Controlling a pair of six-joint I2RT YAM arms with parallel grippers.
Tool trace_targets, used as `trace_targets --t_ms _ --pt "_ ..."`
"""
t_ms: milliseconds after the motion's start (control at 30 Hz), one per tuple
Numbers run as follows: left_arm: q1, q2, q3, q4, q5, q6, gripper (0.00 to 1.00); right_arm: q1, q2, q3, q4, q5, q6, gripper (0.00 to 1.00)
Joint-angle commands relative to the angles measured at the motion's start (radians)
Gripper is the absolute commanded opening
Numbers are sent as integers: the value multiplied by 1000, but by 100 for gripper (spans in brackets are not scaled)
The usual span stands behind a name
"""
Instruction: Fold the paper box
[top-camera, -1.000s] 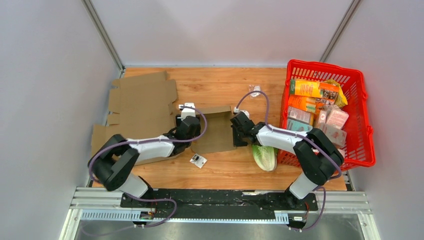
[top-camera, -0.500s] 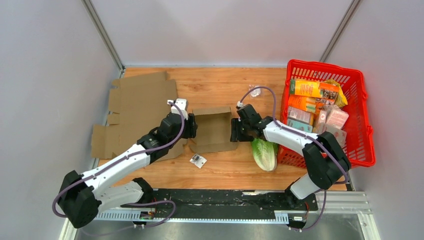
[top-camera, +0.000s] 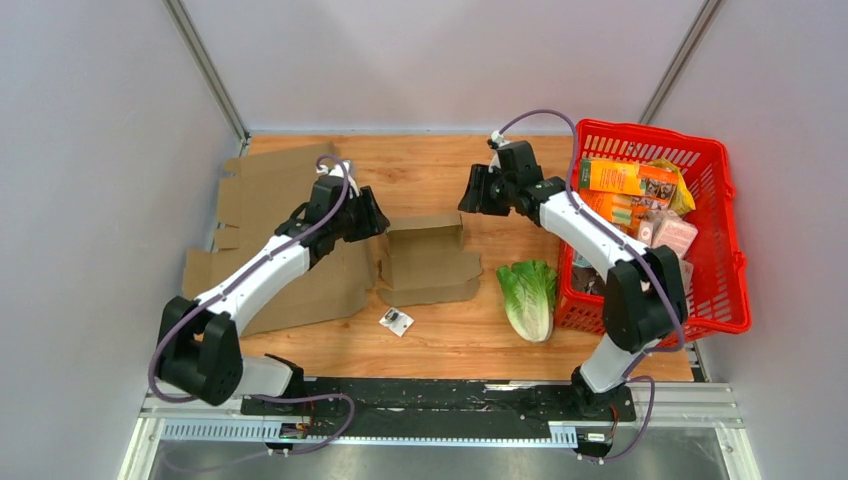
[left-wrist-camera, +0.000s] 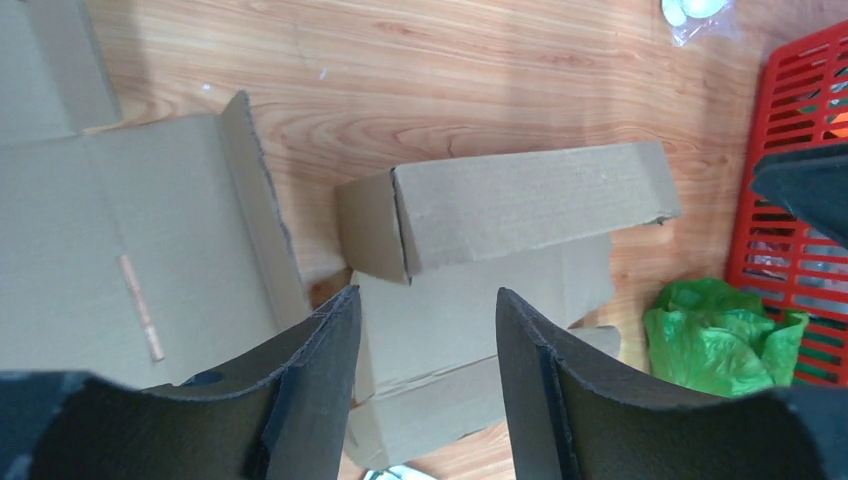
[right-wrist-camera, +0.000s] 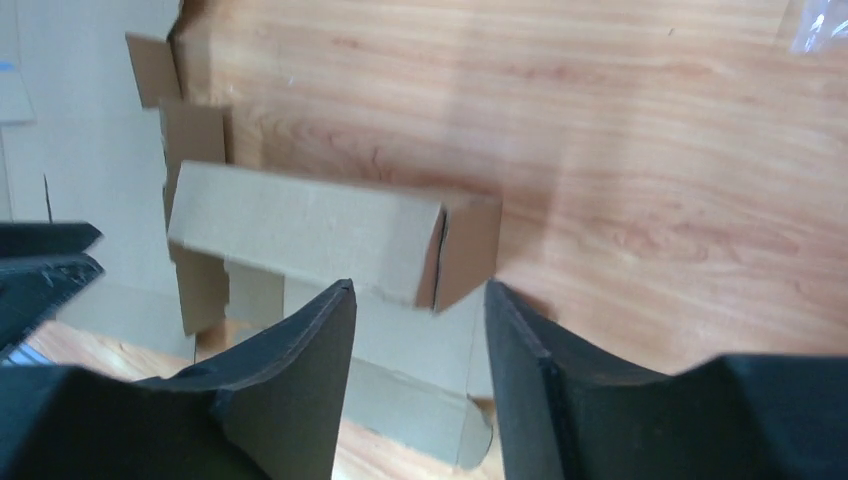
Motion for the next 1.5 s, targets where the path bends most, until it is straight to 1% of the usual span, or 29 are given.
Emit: trace_targets --t_ms 0,67,200,300,333,433,533,567,633,700,733,800,833,867,900,933,967,1000,1033,1067,1100,1133,1200,1233,1300,1333,1400,1433,1467 --pt "40 124 82 18 162 -59 58 -27 108 115 15 -99 -46 51" --pt "47 175 106 20 176 -58 57 -29 153 129 14 -116 -52 50" --pt "52 209 117 41 180 -44 58 -29 182 125 44 -147 -61 50" --pt "52 229 117 41 193 -40 57 -29 184 91 58 -142 -58 46" --pt "52 233 108 43 190 -37 56 -29 182 65 66 -132 -61 45" --pt "52 247 73 66 179 -41 49 -30 167 19 112 -136 -58 40" --pt "52 264 53 77 168 -35 42 -32 162 -30 156 -139 -57 30" --pt "52 269 47 83 165 -36 39 -32 162 -45 164 -139 -58 23" --pt "54 267 36 92 167 -32 37 -34 164 -58 184 -136 -57 19" --pt "54 258 37 89 174 -21 38 -35 158 -58 184 -148 -57 22" --pt "55 250 40 83 190 -15 40 -35 141 -55 178 -156 -55 33" --pt "54 207 37 80 203 6 49 -35 112 -49 144 -150 -55 44" --pt "55 186 22 83 200 17 53 -35 80 -45 121 -121 -57 58" --pt "54 128 11 80 194 31 59 -35 61 -41 91 -103 -61 62" --pt "54 94 -1 78 185 63 61 -30 44 -44 30 -83 -76 67" --pt "54 59 -22 59 156 78 66 -24 5 -50 -3 -26 -86 76" --pt "54 -14 -27 33 139 98 68 2 -14 -56 -37 12 -98 78" --pt "46 -50 -33 11 124 141 68 22 -34 -67 -99 60 -109 81" --pt "37 -85 -48 -26 83 163 68 44 -54 -88 -126 142 -109 84" --pt "20 -146 -55 -40 57 183 68 86 -93 -105 -158 164 -103 85" --pt "-15 -168 -61 -52 30 228 67 106 -114 -122 -167 174 -87 86" --pt "-108 -184 -67 -69 -14 253 65 124 -132 -169 -169 171 -61 86" --pt "-237 -193 -70 -80 -114 308 58 140 -198 -228 -146 149 -5 85" --pt "-324 -192 -90 -75 -184 309 53 141 -218 -267 -125 137 71 81" --pt "-357 -224 -151 -11 -206 260 53 152 -232 -366 -21 128 132 73" --pt "-362 -245 -243 108 -173 237 53 161 -220 -378 -3 134 158 70" --pt "-371 -290 -309 201 -142 198 57 190 -176 -392 20 172 192 69" --pt "-380 -291 -326 227 -142 203 59 197 -160 -389 20 212 193 68" --pt "-412 -282 -323 226 -146 218 61 201 -139 -388 23 209 190 67"
